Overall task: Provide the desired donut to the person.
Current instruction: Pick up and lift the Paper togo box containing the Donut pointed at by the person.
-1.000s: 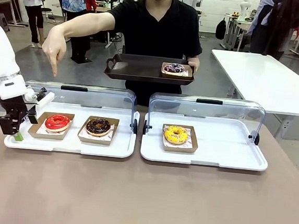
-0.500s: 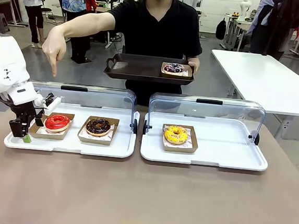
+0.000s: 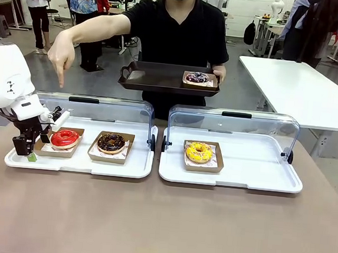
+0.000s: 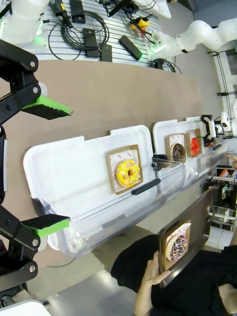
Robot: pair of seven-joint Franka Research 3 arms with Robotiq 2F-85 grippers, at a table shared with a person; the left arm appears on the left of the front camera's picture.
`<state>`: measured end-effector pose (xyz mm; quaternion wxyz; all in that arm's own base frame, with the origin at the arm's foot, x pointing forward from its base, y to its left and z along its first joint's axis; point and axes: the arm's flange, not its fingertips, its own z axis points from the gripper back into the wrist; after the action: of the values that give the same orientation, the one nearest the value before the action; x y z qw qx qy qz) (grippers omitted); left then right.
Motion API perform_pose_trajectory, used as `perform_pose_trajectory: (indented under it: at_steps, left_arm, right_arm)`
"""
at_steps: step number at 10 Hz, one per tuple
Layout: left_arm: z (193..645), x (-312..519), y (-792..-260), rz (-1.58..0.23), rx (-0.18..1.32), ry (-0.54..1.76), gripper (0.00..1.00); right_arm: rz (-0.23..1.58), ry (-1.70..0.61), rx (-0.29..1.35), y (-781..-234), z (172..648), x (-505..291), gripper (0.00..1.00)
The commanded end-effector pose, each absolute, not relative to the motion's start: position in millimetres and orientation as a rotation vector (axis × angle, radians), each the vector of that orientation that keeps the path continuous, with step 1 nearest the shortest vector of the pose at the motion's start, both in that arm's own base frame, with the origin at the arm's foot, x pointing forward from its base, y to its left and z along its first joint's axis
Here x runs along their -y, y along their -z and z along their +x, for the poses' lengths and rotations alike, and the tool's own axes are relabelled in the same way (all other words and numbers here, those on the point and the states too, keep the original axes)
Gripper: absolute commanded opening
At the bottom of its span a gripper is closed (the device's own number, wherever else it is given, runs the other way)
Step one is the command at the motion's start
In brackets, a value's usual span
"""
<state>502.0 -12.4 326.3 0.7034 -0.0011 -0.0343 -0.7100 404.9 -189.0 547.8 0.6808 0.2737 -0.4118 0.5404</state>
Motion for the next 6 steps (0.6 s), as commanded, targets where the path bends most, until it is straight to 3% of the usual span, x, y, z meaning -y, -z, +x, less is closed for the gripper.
perform_pose_trajectory:
  at_steps: [1,2,3,5,6]
  left_arm:
    - [505.3,14.5,-322.0,0.026,0.075,1.563,0.57]
    - [505.3,15.0,-322.2,0.028,0.072,1.566,0.42]
    - [506.7,14.4,-323.7,0.036,0.071,1.569,0.00]
    - [504.6,12.2,-325.2,0.033,0.087,1.565,0.00]
    - [504.9,12.1,-325.6,0.033,0.088,1.564,0.17]
  right_arm:
    - [0.612,-1.216,0.920,-547.4,403.6,189.2,1.00]
    - [0.612,-1.216,0.920,-547.4,403.6,189.2,1.00]
    - [0.612,-1.216,0.920,-547.4,403.6,189.2,1.00]
    - [0.612,-1.216,0.920,-547.4,403.6,189.2,1.00]
    - [0.612,-1.216,0.920,-547.4,403.6,189.2,1.00]
